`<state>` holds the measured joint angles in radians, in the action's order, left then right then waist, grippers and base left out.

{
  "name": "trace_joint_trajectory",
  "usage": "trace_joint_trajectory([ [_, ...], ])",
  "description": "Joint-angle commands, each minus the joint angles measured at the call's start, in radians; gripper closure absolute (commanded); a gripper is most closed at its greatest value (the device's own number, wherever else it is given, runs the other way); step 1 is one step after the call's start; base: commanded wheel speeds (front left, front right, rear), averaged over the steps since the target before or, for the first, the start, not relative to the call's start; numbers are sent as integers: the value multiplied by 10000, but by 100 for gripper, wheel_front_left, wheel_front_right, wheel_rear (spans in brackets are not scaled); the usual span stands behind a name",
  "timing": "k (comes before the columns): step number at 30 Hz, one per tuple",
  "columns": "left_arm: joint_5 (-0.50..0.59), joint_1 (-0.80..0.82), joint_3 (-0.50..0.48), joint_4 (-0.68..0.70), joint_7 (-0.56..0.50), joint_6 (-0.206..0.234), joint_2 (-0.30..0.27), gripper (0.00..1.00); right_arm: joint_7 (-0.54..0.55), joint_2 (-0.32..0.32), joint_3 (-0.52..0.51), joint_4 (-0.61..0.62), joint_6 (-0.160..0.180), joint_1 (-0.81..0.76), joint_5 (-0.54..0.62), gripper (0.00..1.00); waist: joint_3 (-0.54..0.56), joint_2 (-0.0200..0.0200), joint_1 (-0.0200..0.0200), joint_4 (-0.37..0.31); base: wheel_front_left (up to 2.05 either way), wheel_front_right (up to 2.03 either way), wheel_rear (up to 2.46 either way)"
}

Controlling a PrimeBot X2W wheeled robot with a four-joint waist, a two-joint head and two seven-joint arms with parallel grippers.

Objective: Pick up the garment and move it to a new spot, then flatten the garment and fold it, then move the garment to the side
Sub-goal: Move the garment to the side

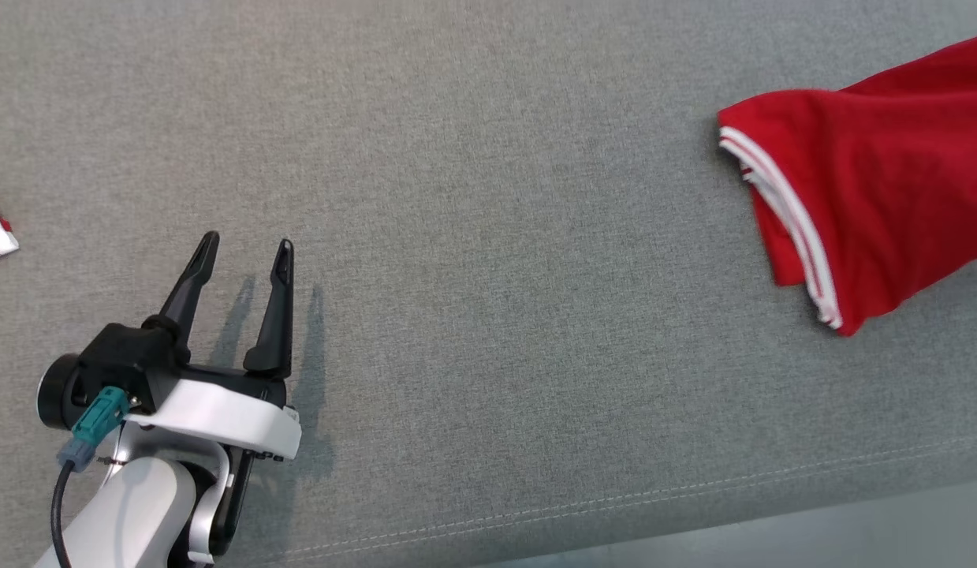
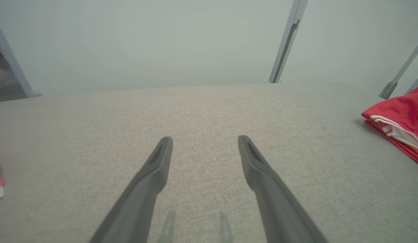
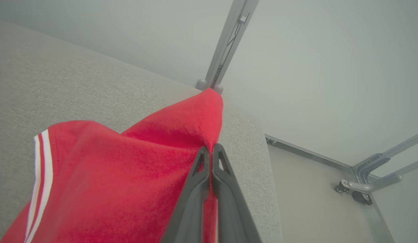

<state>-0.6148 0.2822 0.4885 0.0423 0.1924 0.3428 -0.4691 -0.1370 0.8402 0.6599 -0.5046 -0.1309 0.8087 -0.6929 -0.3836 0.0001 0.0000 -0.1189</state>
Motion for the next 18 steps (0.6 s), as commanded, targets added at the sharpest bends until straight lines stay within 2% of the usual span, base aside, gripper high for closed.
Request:
trace_joint_trajectory([
  [1, 141, 560, -319, 337, -65, -119, -382, 0, -255, 383, -233, -424, 2, 85, 155, 100, -517, -1, 0, -159, 0, 0, 0],
  [7, 415, 1242, -182, 649, -404, -258, -617, 0, -602, -24, -888, -2700, 2, 780, 665, 100, -1531, -1, 0, -151, 0, 0, 0],
  [8, 460, 1362, -157, 683, -434, -288, -634, 0, -649, -132, -1013, -3083, 2, 893, 747, 90, -1683, -1, 0, -122, 0, 0, 0],
  [9, 503, 1478, -113, 701, -475, -322, -637, 0, -696, -248, -1188, -3513, 2, 1009, 812, 61, -1817, -1, 0, -83, 0, 0, 0],
  [10, 544, 1591, -70, 712, -499, -351, -621, 0, -698, -362, -1342, -3986, 2, 1107, 907, 0, -1930, -1, 0, -35, 0, 0, 0],
  [14, 627, 1885, 40, 683, -484, -454, -552, 0, -960, -917, -1905, -5446, 2, 1503, 1481, 0, -2160, -1, 0, 88, 0, 0, 0],
  [18, 598, 1873, 20, 565, -412, -455, -557, 0, -1183, -1533, -2264, -6047, 2, 1584, 1893, 0, -2104, -1, 0, 86, 0, 0, 0],
])
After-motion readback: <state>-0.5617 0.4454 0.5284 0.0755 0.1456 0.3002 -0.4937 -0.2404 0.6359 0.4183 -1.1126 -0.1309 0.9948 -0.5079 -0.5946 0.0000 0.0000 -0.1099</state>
